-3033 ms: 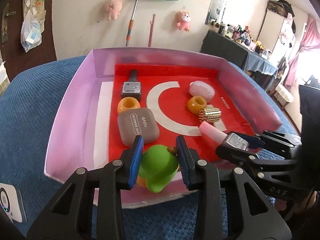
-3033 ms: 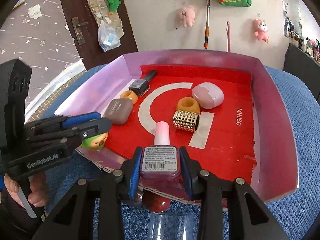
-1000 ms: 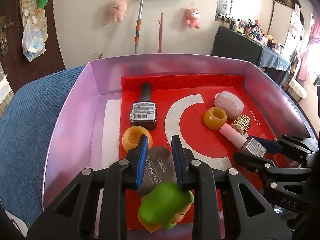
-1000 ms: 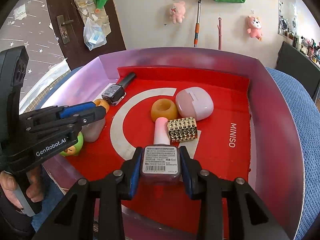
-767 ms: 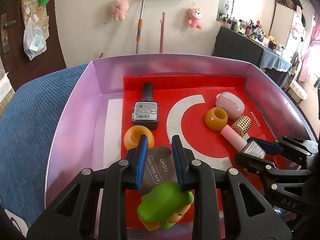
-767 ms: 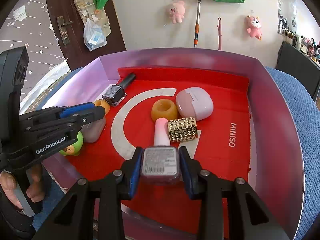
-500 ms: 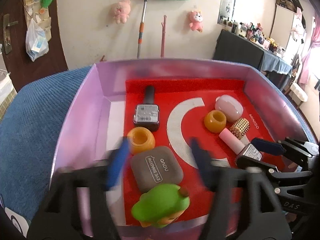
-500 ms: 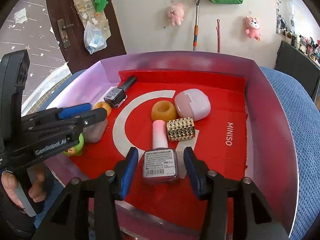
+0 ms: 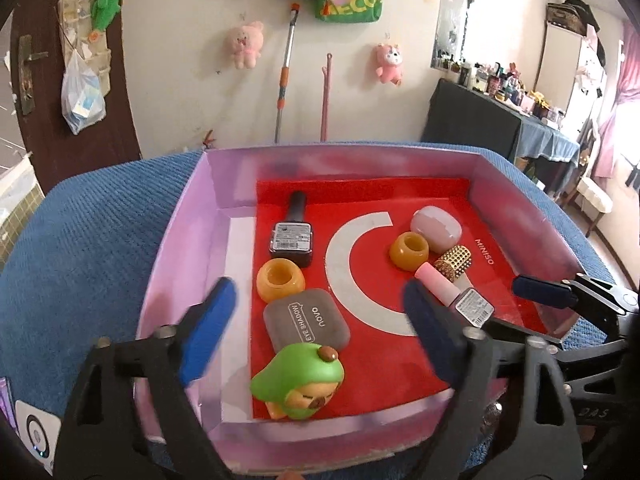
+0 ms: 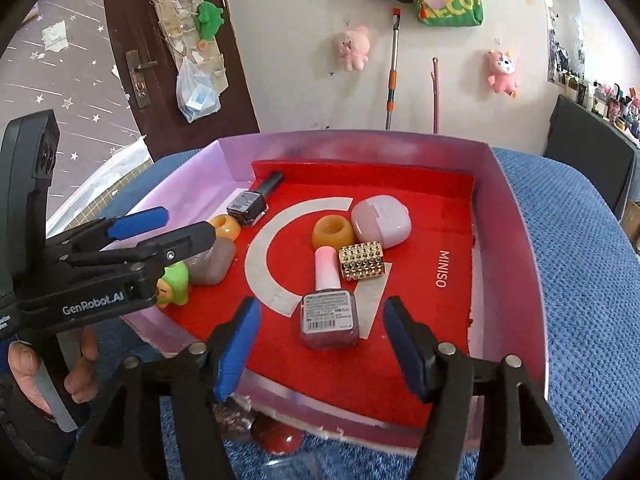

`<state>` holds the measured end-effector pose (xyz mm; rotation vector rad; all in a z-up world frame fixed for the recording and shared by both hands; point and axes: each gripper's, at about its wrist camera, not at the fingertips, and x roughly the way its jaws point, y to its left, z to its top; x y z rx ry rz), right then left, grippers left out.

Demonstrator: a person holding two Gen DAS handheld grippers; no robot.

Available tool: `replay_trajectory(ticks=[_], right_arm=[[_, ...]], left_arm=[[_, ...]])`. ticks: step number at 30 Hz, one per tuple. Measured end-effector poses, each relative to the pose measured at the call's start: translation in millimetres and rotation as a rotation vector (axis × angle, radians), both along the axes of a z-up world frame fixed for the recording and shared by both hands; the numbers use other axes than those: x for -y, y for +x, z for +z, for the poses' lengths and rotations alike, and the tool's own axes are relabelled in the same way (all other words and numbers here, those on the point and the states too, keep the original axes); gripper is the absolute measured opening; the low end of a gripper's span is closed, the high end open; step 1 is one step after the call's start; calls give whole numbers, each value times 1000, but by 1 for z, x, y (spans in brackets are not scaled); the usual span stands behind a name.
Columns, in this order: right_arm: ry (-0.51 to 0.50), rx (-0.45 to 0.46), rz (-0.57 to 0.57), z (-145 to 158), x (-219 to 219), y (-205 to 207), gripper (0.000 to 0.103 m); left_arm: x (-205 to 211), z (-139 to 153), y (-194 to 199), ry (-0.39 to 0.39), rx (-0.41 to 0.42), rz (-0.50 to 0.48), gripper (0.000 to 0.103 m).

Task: Organize rigid objects
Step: 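Withdraw both open grippers from the box toward the remaining items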

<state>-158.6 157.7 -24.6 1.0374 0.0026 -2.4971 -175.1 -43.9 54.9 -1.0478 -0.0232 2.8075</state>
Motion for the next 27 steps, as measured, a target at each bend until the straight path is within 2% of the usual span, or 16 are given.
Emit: replay_trajectory(ticks=[8,10,11,13,16,27], right_arm=[[-20,-35,13,13,-1,20,81],[-19,-46,15,16,-1,24,91],[-23,-55,18,18,-1,28,93],[-28,-65,24,22,-1,33,94],[-31,-80,27,27,-2,41,100],[-51,-112,21,35,-10,67,103]], left_arm=[[7,12,20,32,-22,7,96],[7,14,24,36,-27,9,96],[7,15,27,39,-30,9,96],[8,17,34,41,-46,15,102],[9,22,43,27,-75,28,103],[4,24,63,16,-87,20,103]])
